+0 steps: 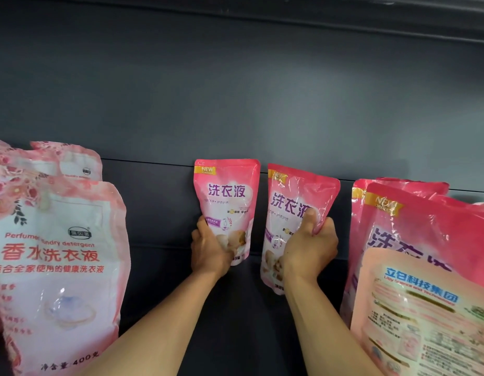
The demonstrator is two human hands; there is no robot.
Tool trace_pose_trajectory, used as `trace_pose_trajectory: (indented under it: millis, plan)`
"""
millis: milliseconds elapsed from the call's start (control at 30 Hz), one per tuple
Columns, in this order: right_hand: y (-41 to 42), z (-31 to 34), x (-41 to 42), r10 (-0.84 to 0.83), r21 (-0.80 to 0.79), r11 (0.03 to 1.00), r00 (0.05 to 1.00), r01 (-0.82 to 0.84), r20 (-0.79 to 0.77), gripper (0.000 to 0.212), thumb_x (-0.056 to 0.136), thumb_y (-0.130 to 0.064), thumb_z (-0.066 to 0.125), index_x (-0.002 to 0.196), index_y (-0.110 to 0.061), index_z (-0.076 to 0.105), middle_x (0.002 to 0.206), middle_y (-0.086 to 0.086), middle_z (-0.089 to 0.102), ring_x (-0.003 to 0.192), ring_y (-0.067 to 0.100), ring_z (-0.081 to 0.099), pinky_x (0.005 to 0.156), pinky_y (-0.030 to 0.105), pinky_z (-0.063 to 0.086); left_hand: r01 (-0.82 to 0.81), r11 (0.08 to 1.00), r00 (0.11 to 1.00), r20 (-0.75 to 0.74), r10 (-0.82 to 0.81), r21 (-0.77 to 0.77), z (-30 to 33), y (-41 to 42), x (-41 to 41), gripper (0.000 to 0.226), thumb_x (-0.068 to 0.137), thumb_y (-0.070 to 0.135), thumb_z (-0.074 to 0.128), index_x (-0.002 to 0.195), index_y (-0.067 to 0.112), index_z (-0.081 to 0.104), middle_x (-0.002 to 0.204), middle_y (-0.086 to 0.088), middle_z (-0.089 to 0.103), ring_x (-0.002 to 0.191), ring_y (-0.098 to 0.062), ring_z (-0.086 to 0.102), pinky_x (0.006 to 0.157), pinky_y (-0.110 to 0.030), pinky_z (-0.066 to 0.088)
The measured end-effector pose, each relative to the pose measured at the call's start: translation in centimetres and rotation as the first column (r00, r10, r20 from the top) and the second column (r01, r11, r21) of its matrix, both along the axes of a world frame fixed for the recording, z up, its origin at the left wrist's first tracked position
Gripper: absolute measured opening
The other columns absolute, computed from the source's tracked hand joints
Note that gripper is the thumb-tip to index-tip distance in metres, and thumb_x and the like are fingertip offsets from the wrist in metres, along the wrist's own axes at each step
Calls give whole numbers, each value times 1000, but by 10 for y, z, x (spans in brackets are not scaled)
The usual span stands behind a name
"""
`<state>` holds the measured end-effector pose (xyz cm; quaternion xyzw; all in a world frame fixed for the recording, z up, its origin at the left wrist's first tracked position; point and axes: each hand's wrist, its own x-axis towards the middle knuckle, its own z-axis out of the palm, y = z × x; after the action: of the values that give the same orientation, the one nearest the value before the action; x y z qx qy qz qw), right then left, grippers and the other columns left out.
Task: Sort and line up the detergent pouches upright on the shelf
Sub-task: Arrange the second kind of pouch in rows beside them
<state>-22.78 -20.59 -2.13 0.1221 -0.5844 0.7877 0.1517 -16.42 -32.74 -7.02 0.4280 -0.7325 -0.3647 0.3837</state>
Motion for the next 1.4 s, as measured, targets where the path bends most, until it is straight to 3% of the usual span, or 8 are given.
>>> trace_pose_trajectory:
  millis: [367,633,867,933,1100,1200,1300,1400]
  plan:
    - [0,-1,-2,-10,7,1000,999,11,-44,29,100,-21,39,76,-7,47,63,-4,51,52,4,48,43,6,36,71,997,997,-33,-70,32,-4,9,16,101,66,15,81,144,25,18,135,-10,44,115,-27,54,90,-41,52]
    - [1,4,15,-27,-24,999,985,24,-171,29,98,-22,44,73,-8,51,61,-6,51,59,15,52,60,32,48,240,969,963,116,-245,56,-3,49,68,93,74,17,78,143,30,17,141,0,34,124,-20,44,96,-29,43]
    - [-22,4,27,345,-62,937,938,-343,22,32,97,-24,47,67,-17,57,68,2,61,65,16,58,67,39,54,359,930,932,23,-362,85,1,64,89,102,66,23,84,142,31,16,137,11,38,111,-3,39,88,-17,35]
    - [-29,0,29,433,-67,901,901,-429,41,33,97,-25,47,67,-14,57,68,4,60,66,20,57,68,43,54,345,935,938,16,-347,85,0,62,87,106,65,25,85,143,31,14,137,10,41,114,-6,45,86,-18,39]
    - [-34,-1,30,588,-107,808,807,-580,61,33,98,-25,46,71,-10,58,68,5,63,65,20,62,62,34,55,267,962,963,13,-268,64,-7,50,76,107,60,30,87,141,28,17,131,4,44,113,-14,52,87,-27,50]
    - [-33,-1,26,640,-70,768,766,-636,63,32,98,-25,46,74,-9,61,74,7,68,71,23,65,70,40,56,234,971,972,-47,-232,41,-10,46,67,107,54,31,88,137,28,21,125,5,48,107,-13,55,85,-33,54]
    - [-33,-6,25,594,12,803,801,-596,73,29,96,-27,46,75,-10,57,76,8,68,72,24,66,68,40,56,209,977,976,-73,-206,34,-12,46,63,109,45,40,90,130,32,22,120,8,51,100,-13,59,80,-36,57]
    - [-31,-11,21,419,94,903,908,-418,17,31,93,-29,52,68,-11,52,69,4,60,66,17,59,62,35,51,177,984,983,-48,-176,11,-15,45,63,107,47,38,90,130,31,22,121,6,49,100,-15,59,78,-38,57]
